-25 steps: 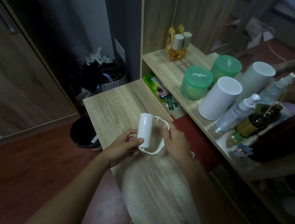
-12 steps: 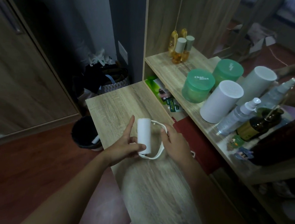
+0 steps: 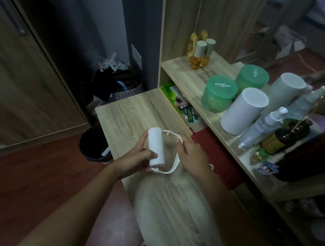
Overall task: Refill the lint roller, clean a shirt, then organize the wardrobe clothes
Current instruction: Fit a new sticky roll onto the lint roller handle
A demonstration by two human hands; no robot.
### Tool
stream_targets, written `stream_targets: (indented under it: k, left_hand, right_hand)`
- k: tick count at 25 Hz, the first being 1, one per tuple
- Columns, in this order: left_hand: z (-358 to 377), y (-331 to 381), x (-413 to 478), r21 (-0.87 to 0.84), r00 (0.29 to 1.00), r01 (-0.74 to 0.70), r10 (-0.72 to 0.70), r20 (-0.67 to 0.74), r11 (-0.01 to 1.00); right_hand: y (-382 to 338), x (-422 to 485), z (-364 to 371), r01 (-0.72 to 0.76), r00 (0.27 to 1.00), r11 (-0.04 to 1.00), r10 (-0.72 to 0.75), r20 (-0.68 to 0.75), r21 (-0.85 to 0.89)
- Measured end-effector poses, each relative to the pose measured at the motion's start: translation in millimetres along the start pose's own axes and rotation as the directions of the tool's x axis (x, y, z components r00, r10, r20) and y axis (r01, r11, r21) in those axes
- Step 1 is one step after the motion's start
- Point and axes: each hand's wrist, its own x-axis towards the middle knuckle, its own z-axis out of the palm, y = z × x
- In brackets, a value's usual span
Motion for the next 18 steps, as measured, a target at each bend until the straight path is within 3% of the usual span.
stream_targets:
  k: [4,18]
  left_hand:
    - [0,1,1,0.036,0.999,0.020,-0.019,-0.035,0.999]
    - [10,-1,-9,-0.121,0.996,0.073,-0.066,0.062,0.990]
  right_hand:
    - [-3,0,-3,-0.006,1.000,1.000,0.007,0.012,-0.007]
    - [-5,-3,-3,-0.012,1.000,1.000,0.012,-0.006,-0.020]
